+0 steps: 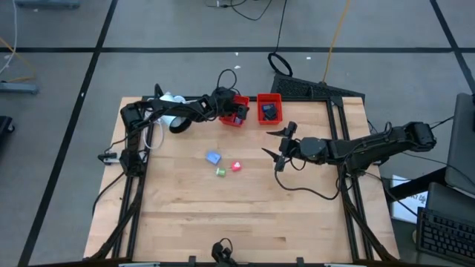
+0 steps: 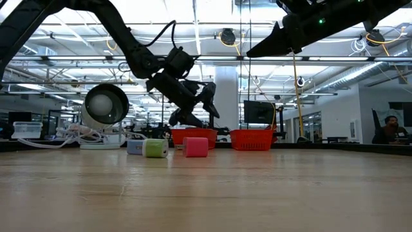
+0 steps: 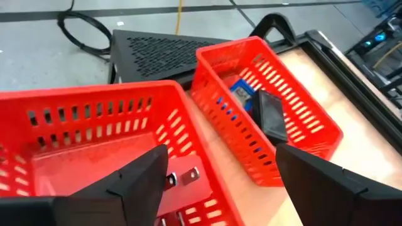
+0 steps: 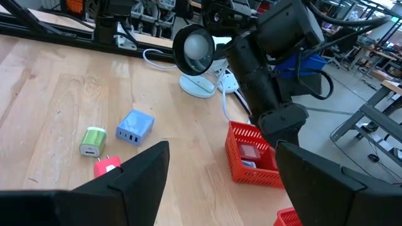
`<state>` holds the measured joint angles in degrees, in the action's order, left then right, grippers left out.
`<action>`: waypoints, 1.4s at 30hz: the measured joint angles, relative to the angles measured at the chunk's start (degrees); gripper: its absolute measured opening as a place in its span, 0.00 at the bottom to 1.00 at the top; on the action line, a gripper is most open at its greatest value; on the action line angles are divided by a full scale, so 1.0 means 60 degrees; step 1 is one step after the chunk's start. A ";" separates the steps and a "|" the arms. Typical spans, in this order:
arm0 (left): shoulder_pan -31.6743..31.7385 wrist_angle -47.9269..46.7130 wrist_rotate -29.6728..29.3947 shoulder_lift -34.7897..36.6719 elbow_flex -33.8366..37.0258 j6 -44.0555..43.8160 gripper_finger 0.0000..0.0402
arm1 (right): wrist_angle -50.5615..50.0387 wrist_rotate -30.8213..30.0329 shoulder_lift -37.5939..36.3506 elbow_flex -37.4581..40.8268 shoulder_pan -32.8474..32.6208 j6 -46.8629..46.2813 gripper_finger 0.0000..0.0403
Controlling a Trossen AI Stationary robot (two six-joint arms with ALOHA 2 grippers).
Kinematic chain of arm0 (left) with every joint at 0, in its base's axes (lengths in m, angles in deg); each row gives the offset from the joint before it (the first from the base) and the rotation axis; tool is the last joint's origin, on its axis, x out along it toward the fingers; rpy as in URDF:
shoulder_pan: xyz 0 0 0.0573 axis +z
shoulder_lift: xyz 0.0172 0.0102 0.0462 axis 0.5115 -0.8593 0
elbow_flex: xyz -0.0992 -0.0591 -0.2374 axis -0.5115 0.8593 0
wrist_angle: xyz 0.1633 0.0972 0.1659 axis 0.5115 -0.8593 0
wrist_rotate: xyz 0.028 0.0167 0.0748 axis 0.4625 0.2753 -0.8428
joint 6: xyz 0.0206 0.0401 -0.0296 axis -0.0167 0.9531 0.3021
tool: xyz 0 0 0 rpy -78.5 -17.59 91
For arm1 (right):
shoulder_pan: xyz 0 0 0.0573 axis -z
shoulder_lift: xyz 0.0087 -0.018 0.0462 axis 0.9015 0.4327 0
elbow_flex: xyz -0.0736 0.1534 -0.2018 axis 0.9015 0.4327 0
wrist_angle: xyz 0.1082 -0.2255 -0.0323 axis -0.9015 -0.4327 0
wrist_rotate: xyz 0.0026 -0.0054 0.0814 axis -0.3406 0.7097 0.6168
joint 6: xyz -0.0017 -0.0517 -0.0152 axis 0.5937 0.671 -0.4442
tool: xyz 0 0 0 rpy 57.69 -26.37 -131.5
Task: Pick & Place Office items
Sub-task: Put the pink charger adapter into the left red bin
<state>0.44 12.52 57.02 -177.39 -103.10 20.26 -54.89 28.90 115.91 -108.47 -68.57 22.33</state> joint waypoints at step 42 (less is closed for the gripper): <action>-0.1739 -0.3311 0.1035 0.4717 0.1142 0.3047 0.72 | -0.0419 0.1772 0.0000 -0.0004 -0.0014 -0.1414 0.69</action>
<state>-9.99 -7.35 63.23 -149.09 -96.25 38.55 -57.41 39.53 115.91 -108.49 -68.66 13.85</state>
